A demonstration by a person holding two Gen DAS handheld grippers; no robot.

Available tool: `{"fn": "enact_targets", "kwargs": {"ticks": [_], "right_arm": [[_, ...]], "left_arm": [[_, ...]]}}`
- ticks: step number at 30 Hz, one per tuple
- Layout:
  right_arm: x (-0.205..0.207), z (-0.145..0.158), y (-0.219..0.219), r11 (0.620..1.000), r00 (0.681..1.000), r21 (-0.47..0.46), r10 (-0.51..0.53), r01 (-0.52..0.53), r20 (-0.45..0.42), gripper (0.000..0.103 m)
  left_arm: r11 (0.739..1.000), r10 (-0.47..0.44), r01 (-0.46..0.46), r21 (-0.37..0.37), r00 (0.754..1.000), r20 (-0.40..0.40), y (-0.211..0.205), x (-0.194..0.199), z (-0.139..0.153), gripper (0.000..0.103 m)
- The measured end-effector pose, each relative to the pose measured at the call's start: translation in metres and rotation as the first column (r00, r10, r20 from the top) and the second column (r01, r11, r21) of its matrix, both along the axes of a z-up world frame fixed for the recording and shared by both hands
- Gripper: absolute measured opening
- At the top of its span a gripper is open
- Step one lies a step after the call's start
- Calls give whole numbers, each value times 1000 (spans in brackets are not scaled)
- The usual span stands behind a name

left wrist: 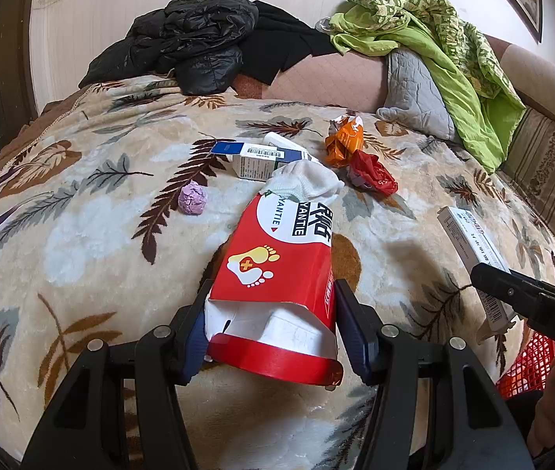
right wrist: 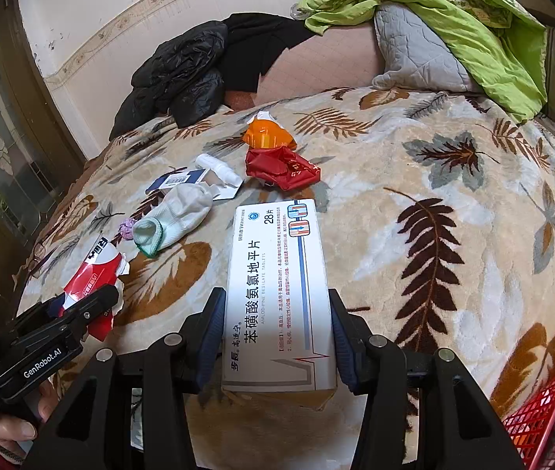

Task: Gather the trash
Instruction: 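Lift the snack bag and white box off the bed with both tools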

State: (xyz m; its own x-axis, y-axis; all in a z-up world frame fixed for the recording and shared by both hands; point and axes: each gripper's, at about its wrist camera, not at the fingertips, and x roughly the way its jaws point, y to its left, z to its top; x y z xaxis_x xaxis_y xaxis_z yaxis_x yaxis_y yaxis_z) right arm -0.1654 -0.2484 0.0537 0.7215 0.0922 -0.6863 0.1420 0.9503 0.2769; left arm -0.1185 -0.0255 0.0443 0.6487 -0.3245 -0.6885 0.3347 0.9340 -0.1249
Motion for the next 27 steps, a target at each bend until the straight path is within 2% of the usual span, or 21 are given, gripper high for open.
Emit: {"fn": "enact_targets", "kwargs": {"ticks": [27], "right_arm": [[-1, 1, -2, 1000, 1000, 1, -9, 9, 4, 53]], "left_arm": [[1000, -5, 5, -2, 1000, 6, 0, -1, 2, 57]]}}
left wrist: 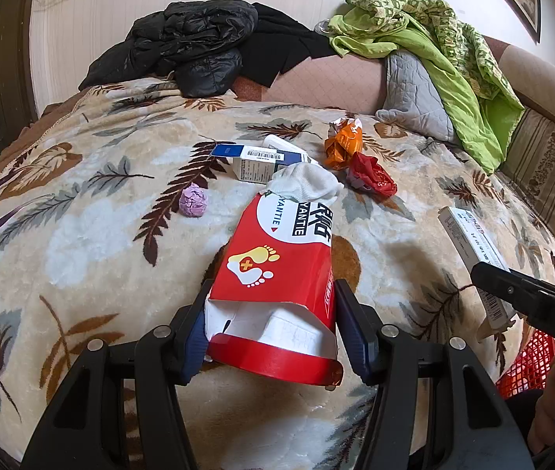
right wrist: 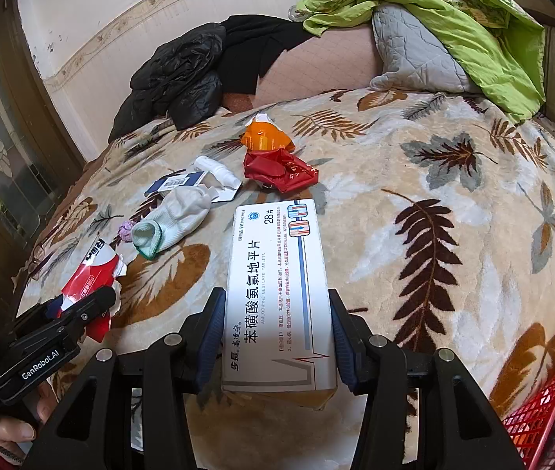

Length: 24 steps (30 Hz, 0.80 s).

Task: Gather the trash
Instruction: 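Lift the snack bag and white box off the bed with both tools, then carry both items to the red basket and open both tools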

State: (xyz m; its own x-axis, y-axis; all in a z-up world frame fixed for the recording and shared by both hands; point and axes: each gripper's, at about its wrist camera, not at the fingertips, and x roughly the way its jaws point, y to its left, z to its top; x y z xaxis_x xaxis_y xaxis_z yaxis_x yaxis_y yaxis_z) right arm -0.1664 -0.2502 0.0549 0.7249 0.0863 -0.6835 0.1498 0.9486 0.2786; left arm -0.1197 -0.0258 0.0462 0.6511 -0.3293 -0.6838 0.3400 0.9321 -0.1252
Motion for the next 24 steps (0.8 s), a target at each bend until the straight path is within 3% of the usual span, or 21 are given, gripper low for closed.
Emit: {"fn": "enact_targets", "kwargs": {"ticks": [8, 16, 20, 24], "right_arm": [[-8, 5, -3, 1000, 1000, 22, -14, 14, 14, 53], [-57, 24, -22, 996, 999, 80, -32, 29, 41, 53], [-94, 38, -50, 990, 994, 112, -93, 85, 65, 54], [-142, 47, -89, 972, 976, 139, -203, 191, 80, 54]], "left_arm": [[999, -36, 36, -5, 999, 18, -7, -5, 7, 57], [992, -125, 125, -21, 992, 12, -30, -26, 18, 57], [976, -216, 217, -27, 976, 25, -57, -46, 32, 57], [937, -345, 347, -29, 937, 45, -98, -75, 49, 58]]}}
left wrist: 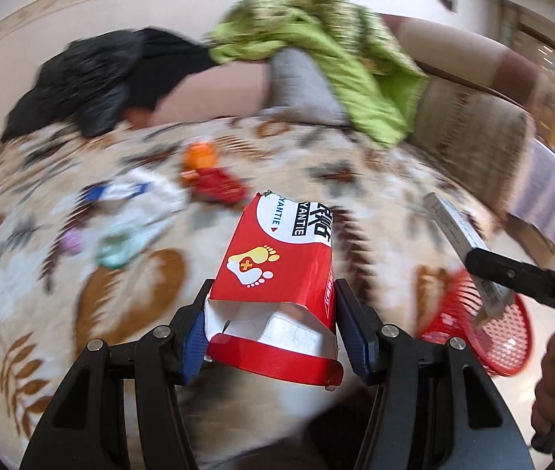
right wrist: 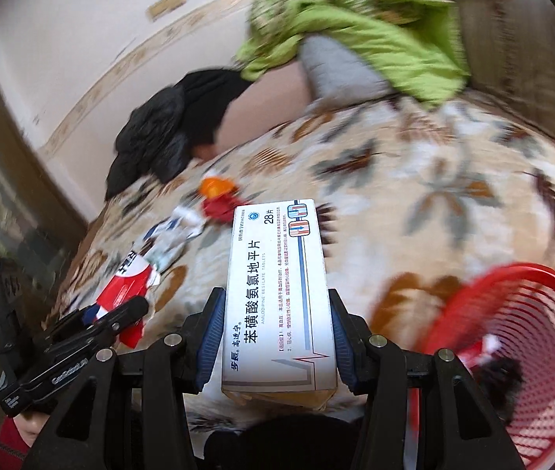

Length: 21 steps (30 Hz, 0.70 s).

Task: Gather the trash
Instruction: 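Carry both items to the red basket and open both tools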

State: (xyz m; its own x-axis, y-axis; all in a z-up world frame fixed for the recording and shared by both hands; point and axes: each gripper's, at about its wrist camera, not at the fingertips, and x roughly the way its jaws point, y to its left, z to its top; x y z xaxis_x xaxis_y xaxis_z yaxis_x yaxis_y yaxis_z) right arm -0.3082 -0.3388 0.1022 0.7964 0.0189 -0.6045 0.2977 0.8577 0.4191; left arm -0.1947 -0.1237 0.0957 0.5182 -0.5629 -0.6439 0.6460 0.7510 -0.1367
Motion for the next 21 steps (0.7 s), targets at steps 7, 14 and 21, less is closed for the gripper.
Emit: {"fn": "enact_targets", "kwargs": {"ticks": [7, 14, 21], "right_arm": [[-85, 1, -72, 972, 973, 48, -231, 232, -9, 54], [-140, -8, -118, 928, 932, 86, -361, 361, -21, 54], [-156, -17, -136, 913, 920, 110, -391, 392, -31, 63]], "left_arm": [[961, -276, 276, -7, 960, -46, -96, -50, 17, 58], [893, -446, 450, 8, 888, -115, -179, -92, 10, 60], [863, -490, 504, 34, 851, -188, -220, -108, -7, 67]]}}
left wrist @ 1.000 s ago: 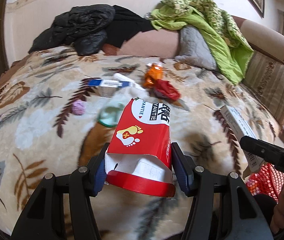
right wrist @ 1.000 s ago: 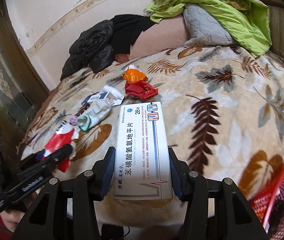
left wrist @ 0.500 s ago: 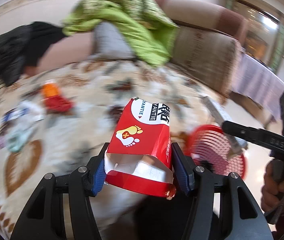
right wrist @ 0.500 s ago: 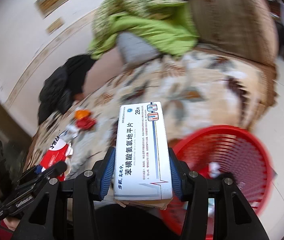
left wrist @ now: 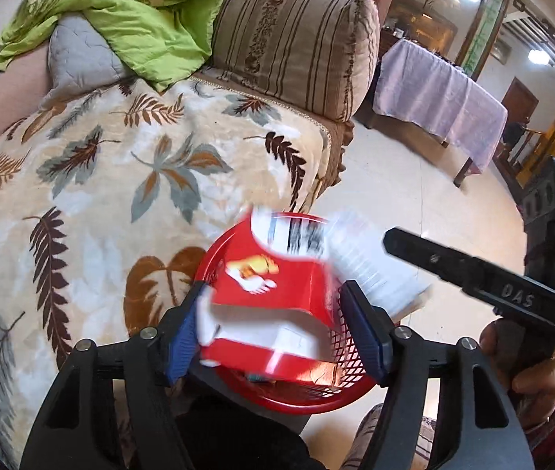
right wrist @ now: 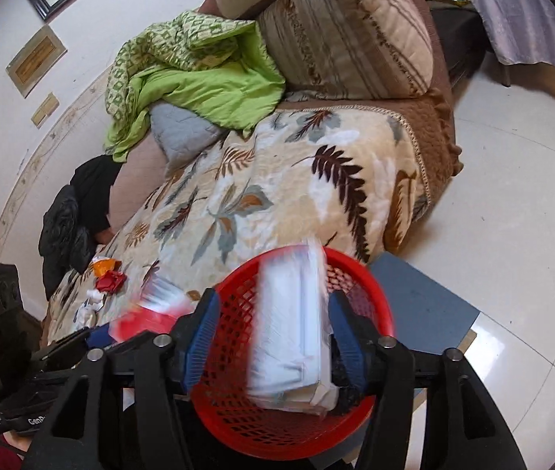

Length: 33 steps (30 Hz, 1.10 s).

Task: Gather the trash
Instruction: 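Carry both items to the red basket and open both tools, then move both tools back over the bed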

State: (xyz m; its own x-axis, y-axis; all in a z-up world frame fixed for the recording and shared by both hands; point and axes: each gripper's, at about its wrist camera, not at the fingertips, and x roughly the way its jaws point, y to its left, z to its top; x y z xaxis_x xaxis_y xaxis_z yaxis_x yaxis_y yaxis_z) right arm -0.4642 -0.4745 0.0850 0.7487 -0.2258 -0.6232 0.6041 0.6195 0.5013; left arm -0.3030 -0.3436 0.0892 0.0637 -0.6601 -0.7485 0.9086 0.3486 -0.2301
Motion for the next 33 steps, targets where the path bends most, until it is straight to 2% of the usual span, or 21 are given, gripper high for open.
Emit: {"fn": "enact_targets", "kwargs": {"ticks": [7, 13, 17, 26, 29, 33], "right_arm": [[9, 9, 4, 999, 999, -23, 34, -34, 20, 63], [51, 19, 36, 988, 988, -46, 150, -148, 25, 63], [91, 26, 67, 968, 971, -74, 240, -238, 13, 63], [184, 18, 138, 902, 908, -111, 413, -418, -64, 64], [208, 9, 159, 881, 888, -114, 450, -459, -95, 64], [227, -2, 178, 857, 859, -76, 502, -510, -105, 64]], "left_arm": [[996, 85, -85, -29, 996, 5, 34, 19, 12, 70], [981, 191, -189, -43, 981, 40, 79, 42, 19, 71], [961, 277, -275, -42, 960, 51, 119, 60, 17, 71], [882, 472, -470, -45, 879, 66, 205, 106, 11, 71], [844, 536, -534, -50, 843, 51, 233, 126, 10, 71], [780, 626, -624, -43, 779, 51, 270, 162, 7, 71]]}}
